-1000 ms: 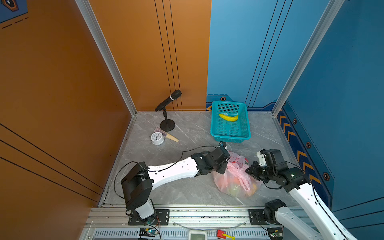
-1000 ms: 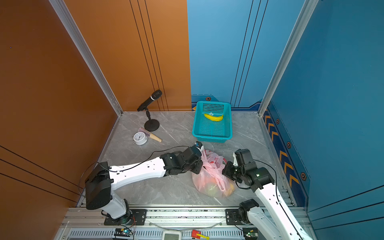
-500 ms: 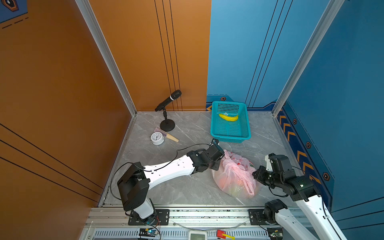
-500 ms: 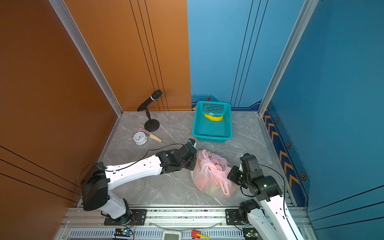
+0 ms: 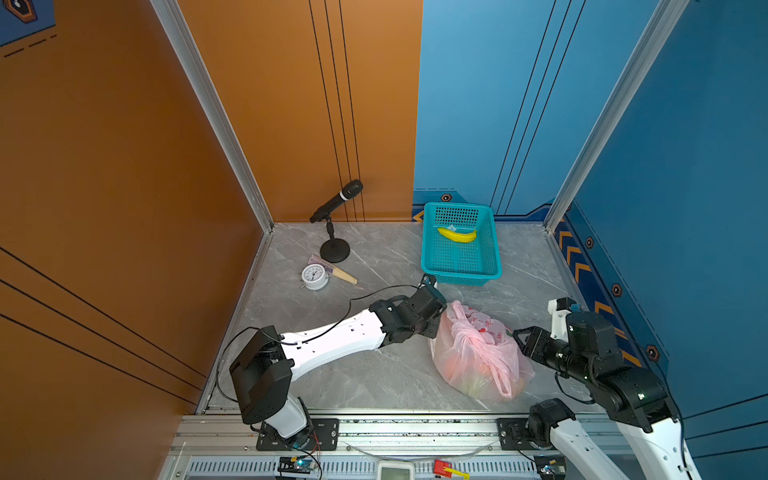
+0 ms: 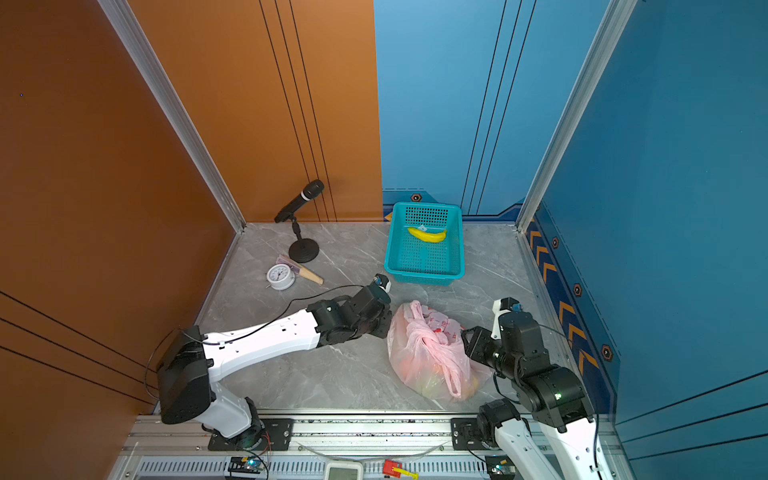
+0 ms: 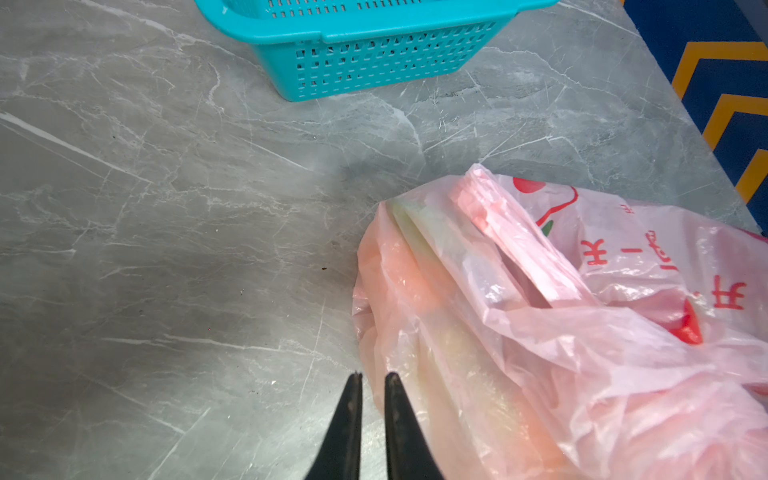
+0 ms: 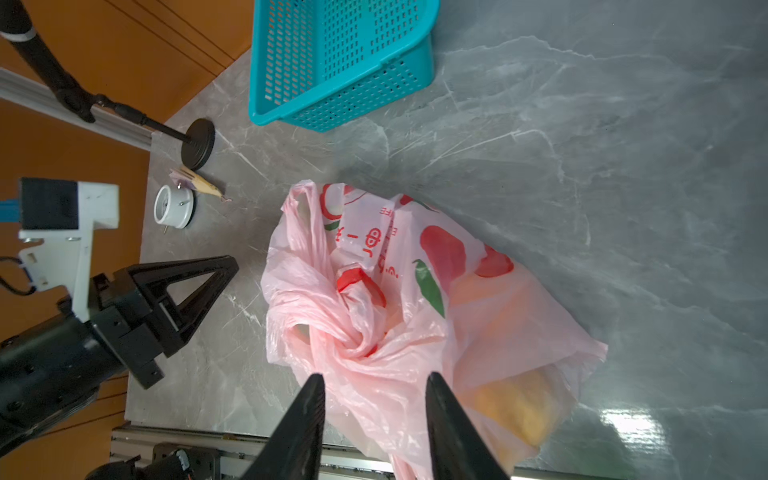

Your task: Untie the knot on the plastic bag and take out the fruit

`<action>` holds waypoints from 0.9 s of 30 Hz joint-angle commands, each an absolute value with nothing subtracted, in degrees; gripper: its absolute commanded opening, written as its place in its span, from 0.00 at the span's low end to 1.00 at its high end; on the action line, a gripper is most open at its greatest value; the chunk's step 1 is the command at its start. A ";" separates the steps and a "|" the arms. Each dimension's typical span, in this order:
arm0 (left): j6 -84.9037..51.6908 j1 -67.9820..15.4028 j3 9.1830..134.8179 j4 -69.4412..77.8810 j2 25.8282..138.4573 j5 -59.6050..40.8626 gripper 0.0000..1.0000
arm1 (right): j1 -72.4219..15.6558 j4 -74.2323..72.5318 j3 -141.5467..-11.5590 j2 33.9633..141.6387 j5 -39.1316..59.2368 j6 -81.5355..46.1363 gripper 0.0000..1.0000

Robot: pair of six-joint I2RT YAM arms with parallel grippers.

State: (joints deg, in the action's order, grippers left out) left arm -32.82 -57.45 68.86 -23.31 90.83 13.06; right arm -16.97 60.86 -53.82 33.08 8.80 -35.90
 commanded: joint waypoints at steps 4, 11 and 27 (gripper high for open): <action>-32.02 -58.29 69.62 -17.04 90.92 5.37 0.35 | -24.13 60.03 -57.42 40.47 12.01 -26.12 0.49; -35.08 -59.82 69.01 -7.39 92.08 -1.38 0.55 | -31.46 60.88 -56.06 46.96 10.28 -26.73 0.52; -36.55 -61.56 74.01 -17.62 100.35 -3.32 0.38 | -34.03 60.32 -49.40 52.54 9.14 -28.97 0.38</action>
